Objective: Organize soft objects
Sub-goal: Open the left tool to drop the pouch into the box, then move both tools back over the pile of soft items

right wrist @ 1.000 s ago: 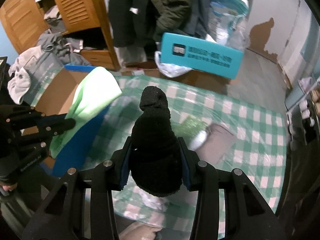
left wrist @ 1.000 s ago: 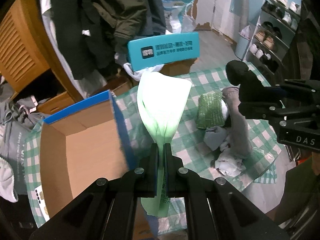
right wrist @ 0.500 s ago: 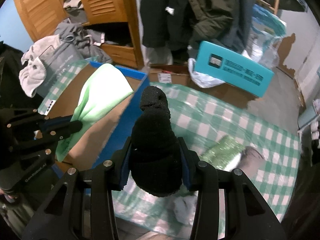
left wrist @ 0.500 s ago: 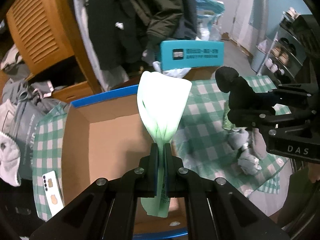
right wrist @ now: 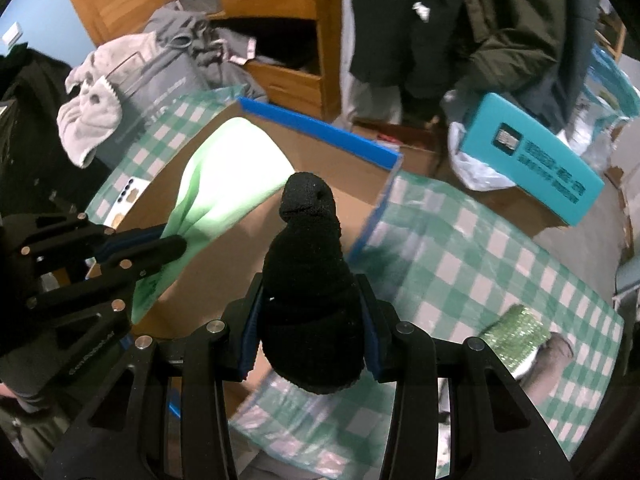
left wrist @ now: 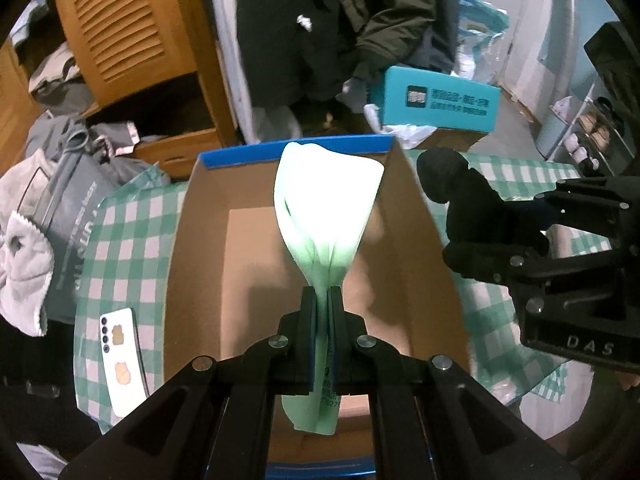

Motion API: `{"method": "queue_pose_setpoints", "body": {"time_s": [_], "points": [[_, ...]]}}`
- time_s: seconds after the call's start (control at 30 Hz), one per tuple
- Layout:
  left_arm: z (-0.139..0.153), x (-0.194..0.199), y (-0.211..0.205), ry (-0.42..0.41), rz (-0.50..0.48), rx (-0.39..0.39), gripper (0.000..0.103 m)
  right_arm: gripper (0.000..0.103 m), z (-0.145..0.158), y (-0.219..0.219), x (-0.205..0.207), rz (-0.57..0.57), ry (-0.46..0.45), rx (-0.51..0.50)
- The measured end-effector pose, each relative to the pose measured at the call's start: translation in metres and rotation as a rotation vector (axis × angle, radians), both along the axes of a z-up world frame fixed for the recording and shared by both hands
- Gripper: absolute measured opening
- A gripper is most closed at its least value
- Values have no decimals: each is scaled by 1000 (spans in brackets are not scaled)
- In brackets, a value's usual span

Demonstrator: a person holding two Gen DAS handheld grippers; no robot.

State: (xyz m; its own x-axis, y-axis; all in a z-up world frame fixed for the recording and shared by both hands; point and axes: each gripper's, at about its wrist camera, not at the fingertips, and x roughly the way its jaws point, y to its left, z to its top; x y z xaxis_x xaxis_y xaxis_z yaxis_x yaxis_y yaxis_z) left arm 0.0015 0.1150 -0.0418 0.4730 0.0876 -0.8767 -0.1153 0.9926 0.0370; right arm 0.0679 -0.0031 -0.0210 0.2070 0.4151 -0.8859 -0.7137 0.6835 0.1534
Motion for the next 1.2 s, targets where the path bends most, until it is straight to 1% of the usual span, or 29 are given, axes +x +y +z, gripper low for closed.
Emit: {"method": "queue_pose_setpoints", "body": {"time_s": [0.3,0.4,0.43,0.47,0.5,0.53,0.6,0.63,0.83,0.97,1.2], "points": [[-16,-2,17,47,34,-8,5,42,-16,24,-3,36,46,-25],[-18,-1,19,59,39,-11,10,44,-19,27,-3,44,63,-22],[-18,-1,19,62,41,-8,17,44,-20,28,-3,47,66,-20],[-19,-1,19,64,45,0,30,45,-20,29,-3,47,66,-22],[-18,-1,18,57,50,13,36,49,-21,30,-3,47,64,-25],[-17,-2,18,49,52,21,43,55,-21,30,-4,47,61,-28],[-15,-2,17,43,52,28,43,64,-20,29,-4,44,50,-32],[-14,-2,18,45,54,27,44,65,-19,28,-4,41,44,-30],[-12,-2,15,41,51,15,44,69,-15,17,1,13,44,-18],[-9,-2,9,34,38,14,47,70,-13,9,2,-8,38,-17],[-6,4,-3,27,12,2,48,72,-10,-6,2,-27,20,-23]]}}
